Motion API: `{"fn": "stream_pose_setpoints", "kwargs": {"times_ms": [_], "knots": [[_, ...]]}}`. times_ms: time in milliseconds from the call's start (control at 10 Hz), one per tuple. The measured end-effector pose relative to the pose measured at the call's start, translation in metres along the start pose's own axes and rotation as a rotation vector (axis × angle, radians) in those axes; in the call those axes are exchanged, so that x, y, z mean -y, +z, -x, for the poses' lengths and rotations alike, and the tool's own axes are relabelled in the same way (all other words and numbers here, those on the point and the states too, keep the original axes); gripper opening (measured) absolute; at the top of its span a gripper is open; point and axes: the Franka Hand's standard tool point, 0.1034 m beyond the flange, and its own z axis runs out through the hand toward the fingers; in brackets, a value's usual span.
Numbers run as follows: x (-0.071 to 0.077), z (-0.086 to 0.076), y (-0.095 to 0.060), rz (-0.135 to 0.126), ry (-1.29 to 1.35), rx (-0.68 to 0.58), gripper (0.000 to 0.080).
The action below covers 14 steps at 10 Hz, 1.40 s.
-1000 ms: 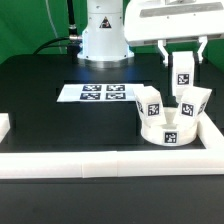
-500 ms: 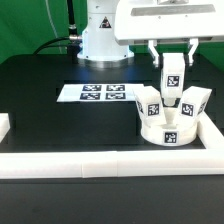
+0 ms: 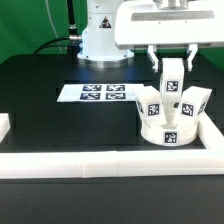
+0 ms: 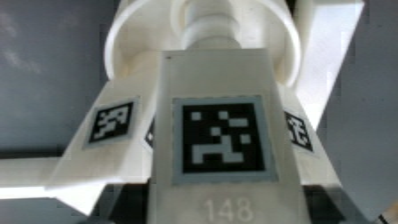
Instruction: Assemble stool
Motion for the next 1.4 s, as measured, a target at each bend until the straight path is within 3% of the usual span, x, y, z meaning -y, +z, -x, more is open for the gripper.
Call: {"fn": "stream_pose_setpoints", "kwargs": {"times_ms": [100, 800, 1300, 1400], "knots": [[0.001, 0.008, 0.003, 0.001, -0.005, 0.023, 0.0337], [0.003, 0.02, 0.011, 0.009, -0.025, 0.036, 0.0337], [0.005, 0.02, 0.011, 0.008, -0.032, 0.026, 0.0337], [0.005, 0.021, 0.012, 0.008, -0.031, 0.04, 0.0415]]}}
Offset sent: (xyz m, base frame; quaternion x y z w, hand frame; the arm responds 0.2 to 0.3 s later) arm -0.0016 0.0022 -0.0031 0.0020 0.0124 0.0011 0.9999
